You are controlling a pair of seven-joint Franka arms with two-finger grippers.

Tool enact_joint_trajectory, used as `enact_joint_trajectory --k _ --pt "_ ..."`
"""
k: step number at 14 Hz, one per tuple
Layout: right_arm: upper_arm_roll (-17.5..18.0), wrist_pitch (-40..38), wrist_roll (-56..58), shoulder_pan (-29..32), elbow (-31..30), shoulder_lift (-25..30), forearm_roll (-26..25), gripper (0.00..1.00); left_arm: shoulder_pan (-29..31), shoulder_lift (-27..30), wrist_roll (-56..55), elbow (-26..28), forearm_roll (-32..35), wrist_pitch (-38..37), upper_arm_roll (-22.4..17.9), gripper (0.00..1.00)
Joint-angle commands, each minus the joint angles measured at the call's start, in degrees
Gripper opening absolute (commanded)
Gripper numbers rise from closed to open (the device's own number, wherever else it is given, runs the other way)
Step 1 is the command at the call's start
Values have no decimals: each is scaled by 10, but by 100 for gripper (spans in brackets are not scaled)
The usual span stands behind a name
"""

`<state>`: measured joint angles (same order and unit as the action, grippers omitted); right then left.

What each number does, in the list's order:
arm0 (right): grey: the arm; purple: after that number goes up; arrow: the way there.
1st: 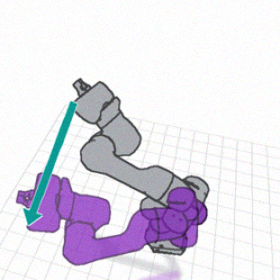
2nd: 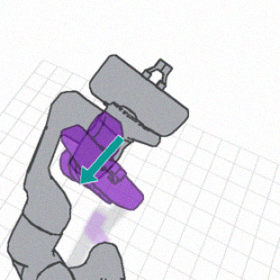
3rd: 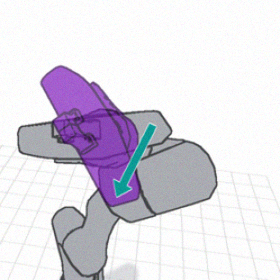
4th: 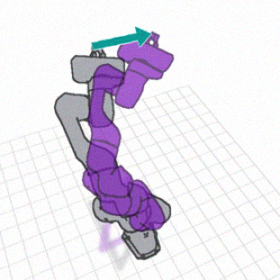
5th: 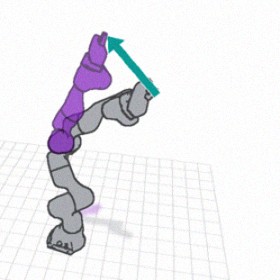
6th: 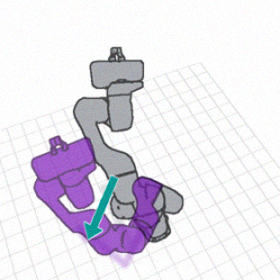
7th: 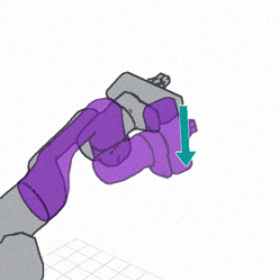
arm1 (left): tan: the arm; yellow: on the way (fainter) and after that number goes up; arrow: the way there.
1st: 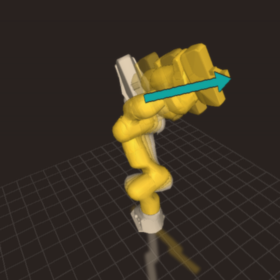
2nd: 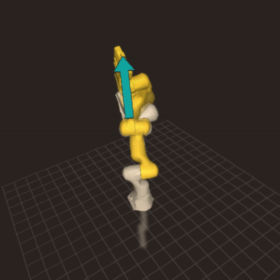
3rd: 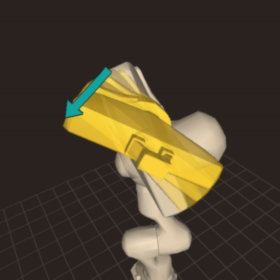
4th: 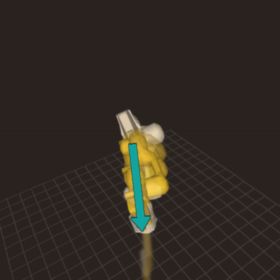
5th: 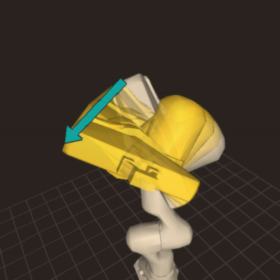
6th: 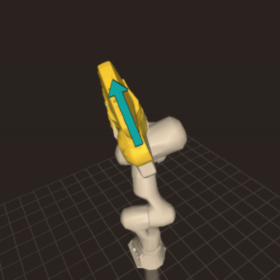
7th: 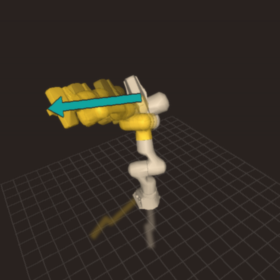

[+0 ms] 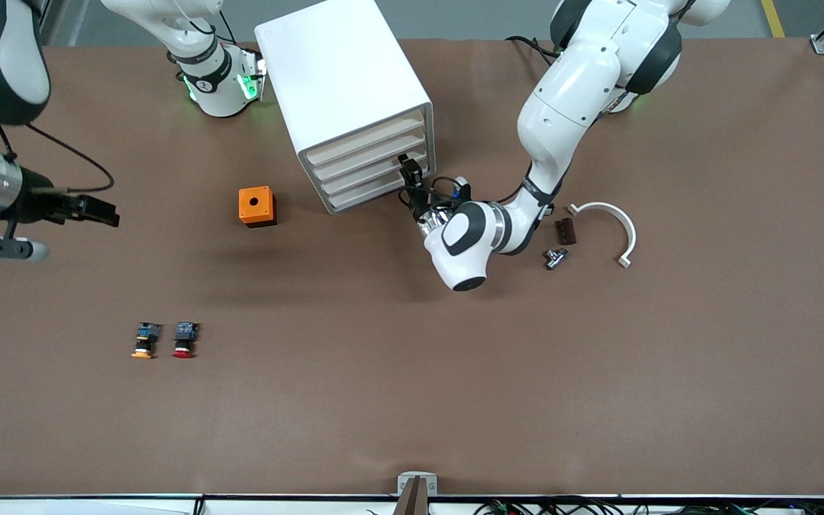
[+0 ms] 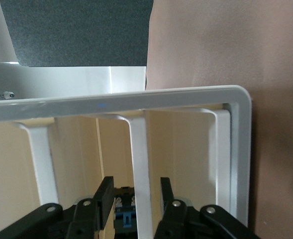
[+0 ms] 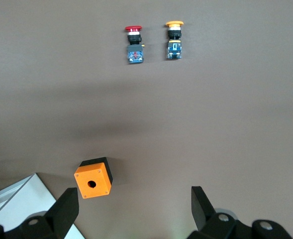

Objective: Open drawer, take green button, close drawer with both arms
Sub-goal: 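Pull the drawer open with the left gripper while the right gripper approaches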

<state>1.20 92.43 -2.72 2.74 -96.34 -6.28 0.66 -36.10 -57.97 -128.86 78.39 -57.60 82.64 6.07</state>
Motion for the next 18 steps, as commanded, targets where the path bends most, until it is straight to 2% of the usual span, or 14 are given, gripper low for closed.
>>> enact_joint_trajectory --k 1,3,6,8,10,16,18 --pt "7 -12 -8 2 20 -3 -7 98 -8 -8 -11 -9 -11 -18 1 33" --pt "9 -15 -38 1 17 -2 -2 100 -10 -10 -11 -9 -12 -20 1 23" --pt "12 -18 -123 -26 12 0 5 100 -11 -11 -12 -8 -12 -20 1 15" --pt "12 -13 -169 -33 11 -1 34 100 -10 -11 -29 -7 -11 -20 1 9" --pt "12 12 -196 -45 5 -7 57 100 -6 -11 -33 -8 -11 -20 0 8" --pt "11 85 -369 -133 -17 -37 56 100 35 -14 -32 -8 -25 -20 -1 11" --pt "11 114 -430 -166 -42 -35 55 100 47 -14 -31 -8 -37 -17 -2 13"
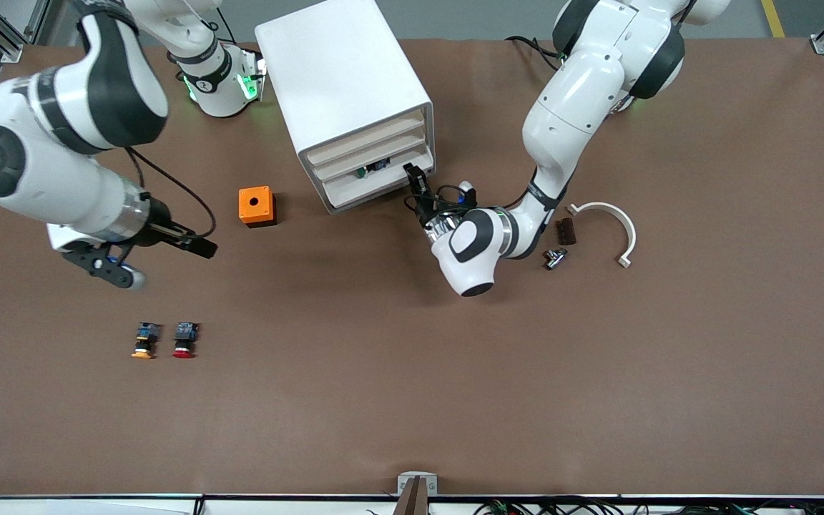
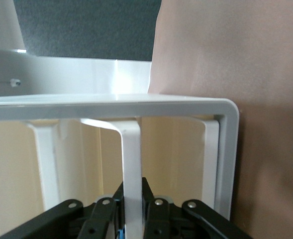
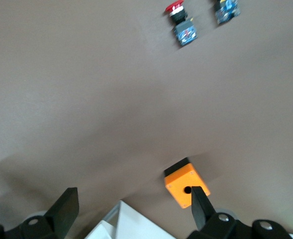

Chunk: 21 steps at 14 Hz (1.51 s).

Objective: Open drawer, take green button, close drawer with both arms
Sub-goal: 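Lower the right gripper into the drawer and grasp the green button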

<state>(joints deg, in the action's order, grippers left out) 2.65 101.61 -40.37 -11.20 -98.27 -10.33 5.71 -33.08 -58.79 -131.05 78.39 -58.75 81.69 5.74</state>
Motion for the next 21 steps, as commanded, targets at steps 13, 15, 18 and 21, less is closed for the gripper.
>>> enact_joint_trajectory --k 13,15,18,21 --pt "-5 198 -414 -240 -41 -88 -45 100 101 -4 15 -16 -42 24 -3 38" --pt "-5 207 -441 -258 -41 -101 -49 100 109 -1 65 -17 -43 25 -3 63" --pt "-5 207 -465 -281 -41 -116 -49 100 127 3 143 -31 -41 26 -3 85" --pt "-5 217 -500 -307 -42 -128 -49 100 135 6 243 -65 -30 26 -15 90"
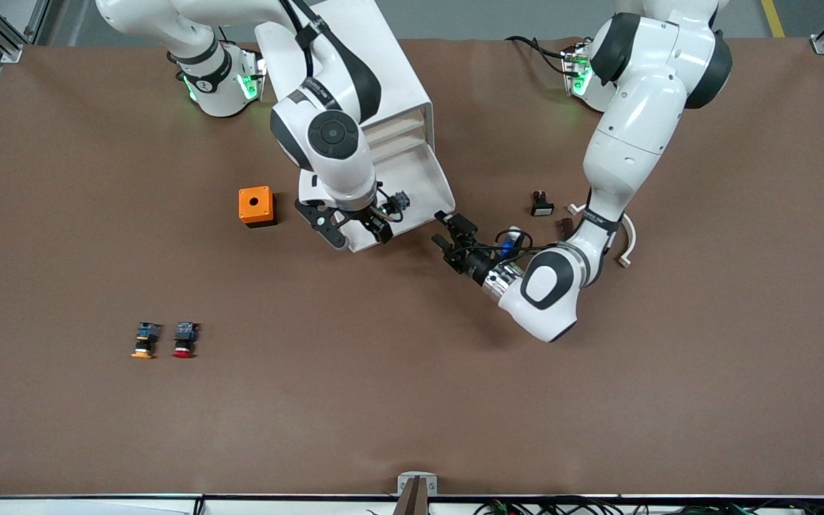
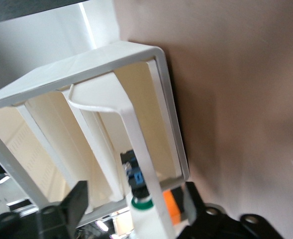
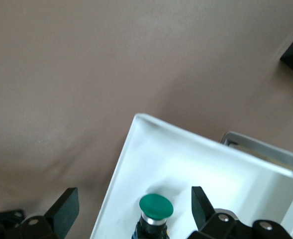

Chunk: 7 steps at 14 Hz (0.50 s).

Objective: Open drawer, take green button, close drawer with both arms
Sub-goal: 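Lower the right gripper into the drawer and grasp the green button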

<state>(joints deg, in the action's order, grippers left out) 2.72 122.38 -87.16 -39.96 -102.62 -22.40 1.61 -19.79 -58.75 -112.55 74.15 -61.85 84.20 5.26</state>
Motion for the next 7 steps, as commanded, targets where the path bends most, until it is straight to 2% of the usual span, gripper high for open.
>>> enact_joint_trajectory --k 1,2,7 --pt "-5 12 -40 -26 1 -12 -8 100 -1 7 102 -34 1 1 -29 95" --pt "-5 14 -46 -32 2 -18 -9 100 -7 7 157 -37 2 1 -45 99" --pt "-5 15 -72 -56 1 -34 -9 100 -47 23 402 -66 5 1 -138 99"
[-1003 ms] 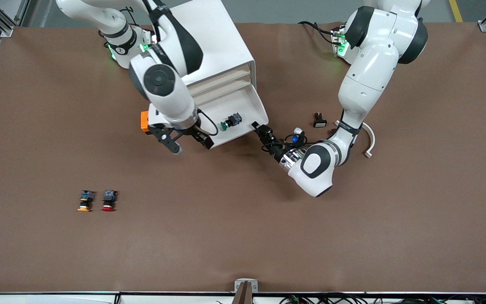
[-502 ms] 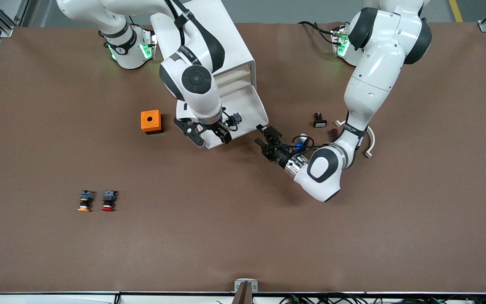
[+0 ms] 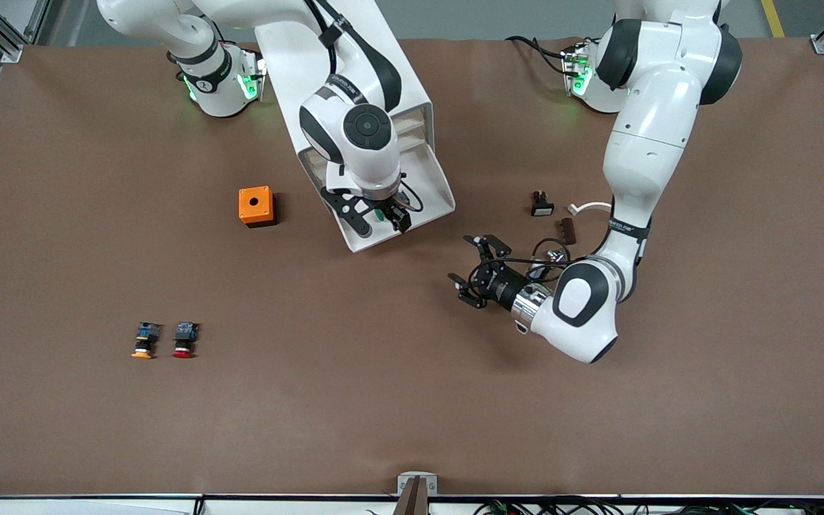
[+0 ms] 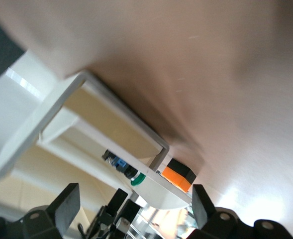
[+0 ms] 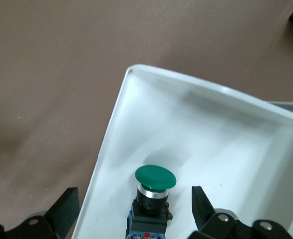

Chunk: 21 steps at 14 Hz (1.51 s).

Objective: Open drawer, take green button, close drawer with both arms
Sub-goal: 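Lift the green button out and carry it toward the red button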

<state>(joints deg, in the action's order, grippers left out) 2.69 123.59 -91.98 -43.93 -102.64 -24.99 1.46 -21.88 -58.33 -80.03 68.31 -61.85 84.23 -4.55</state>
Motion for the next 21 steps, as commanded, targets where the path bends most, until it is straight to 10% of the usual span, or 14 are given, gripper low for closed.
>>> enact_joint_trajectory --k 1,11,16,19,21 --pt "-5 3 -30 -19 2 -10 -8 100 -39 29 126 -8 22 1 -58 99" --pt "-4 5 -71 -46 3 -31 -6 94 -85 108 323 -5 262 152 -88 99" --pt "-3 3 -72 -50 6 -31 3 51 -105 114 327 -3 295 209 -87 99" --pt "-3 2 -72 -51 9 -31 3 4 -127 114 327 -2 318 241 -87 99" --pt "-4 -3 -61 -44 16 -30 2 0 -133 116 326 -2 332 262 -88 99"
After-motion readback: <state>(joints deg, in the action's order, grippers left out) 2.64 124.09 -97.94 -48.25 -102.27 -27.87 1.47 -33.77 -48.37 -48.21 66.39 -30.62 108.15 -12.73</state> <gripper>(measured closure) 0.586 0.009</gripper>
